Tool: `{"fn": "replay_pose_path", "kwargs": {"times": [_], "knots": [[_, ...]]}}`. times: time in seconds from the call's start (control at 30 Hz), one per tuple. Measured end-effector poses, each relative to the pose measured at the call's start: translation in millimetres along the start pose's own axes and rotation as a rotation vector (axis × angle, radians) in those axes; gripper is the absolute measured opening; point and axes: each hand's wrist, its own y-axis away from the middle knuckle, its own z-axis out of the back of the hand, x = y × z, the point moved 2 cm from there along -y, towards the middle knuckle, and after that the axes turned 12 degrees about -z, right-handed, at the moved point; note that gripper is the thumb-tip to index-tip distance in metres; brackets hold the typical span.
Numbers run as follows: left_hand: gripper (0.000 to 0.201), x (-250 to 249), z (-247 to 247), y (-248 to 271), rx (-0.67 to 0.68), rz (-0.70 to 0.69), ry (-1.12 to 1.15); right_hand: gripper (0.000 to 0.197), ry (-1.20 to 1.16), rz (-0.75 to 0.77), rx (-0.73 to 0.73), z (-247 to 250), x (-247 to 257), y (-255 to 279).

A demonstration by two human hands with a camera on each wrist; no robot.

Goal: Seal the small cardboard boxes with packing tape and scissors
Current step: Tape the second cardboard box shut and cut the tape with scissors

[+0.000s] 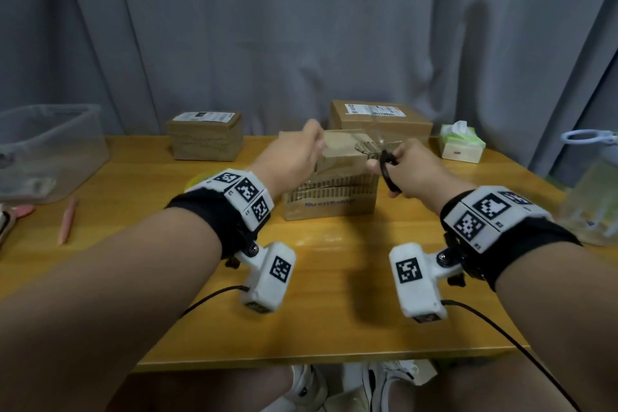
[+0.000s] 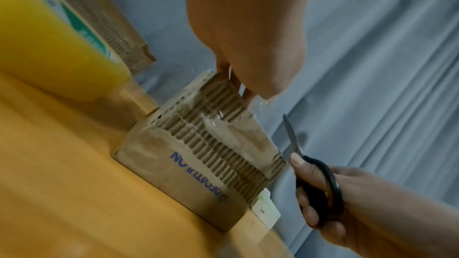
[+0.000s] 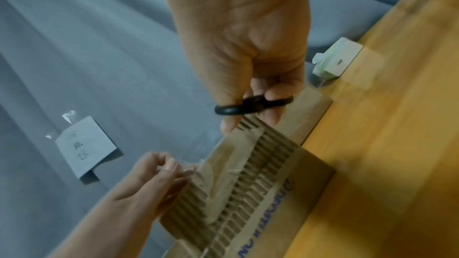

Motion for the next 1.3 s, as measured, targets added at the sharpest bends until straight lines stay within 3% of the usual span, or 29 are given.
{"fn": "replay_pose_path", "kwargs": {"times": [0.1,0.17,0.23,0.33,0.43,0.53,0.6,0.7,0.77,0.83,0.9,0.93,1.1,1.23,1.3], "knots": [[0.023,-9,-2,-1,0.2,-0.12,-0.158,0.039,-0.019,-0.186,0.031,-5,-20,-5],[0.024,-12,-1,-4,0.265,-0.148,-0.186,0.017,0.074,-0.187,0.11,-10,-32,-7],[0.021,-15,1,-8,0.273,-0.108,-0.112,0.017,0.185,-0.18,0.184,-17,-42,-5],[0.01,-11,7,-15,0.084,0.039,0.16,0.021,0.145,-0.244,0.226,-24,-49,-2],[0.011,-7,16,-13,-0.154,0.16,0.31,0.031,0.327,-0.185,0.206,-23,-41,-2],[0.018,-14,21,-8,-0.149,0.154,0.457,0.037,0.437,-0.058,-0.026,-10,-24,1],[0.018,-22,21,-5,-0.1,0.144,0.578,0.039,0.321,0.061,-0.141,0,-15,3],[0.016,-30,13,-4,-0.091,0.122,0.61,0.039,0.062,0.209,-0.085,3,-5,8],[0.015,-38,8,-7,-0.109,0.093,0.641,0.039,-0.29,0.194,0.055,0,-2,13],[0.02,-46,4,-10,-0.127,0.071,0.651,0.037,-0.623,0.132,0.319,-4,1,19],[0.023,-52,2,-13,-0.153,0.052,0.686,0.035,-0.77,0.128,0.503,-6,4,23],[0.021,-54,2,-15,-0.175,0.04,0.706,0.032,-0.822,0.136,0.52,-7,5,25],[0.013,-54,4,-23,-0.199,0.05,0.567,0.017,-0.947,0.127,0.26,0,4,18],[0.011,-53,-1,-22,-0.224,0.102,0.636,0.017,-0.91,0.153,0.232,0,5,19],[0.01,-51,-2,-22,-0.274,0.16,0.59,0.016,-0.782,0.114,0.153,2,-3,12]]}}
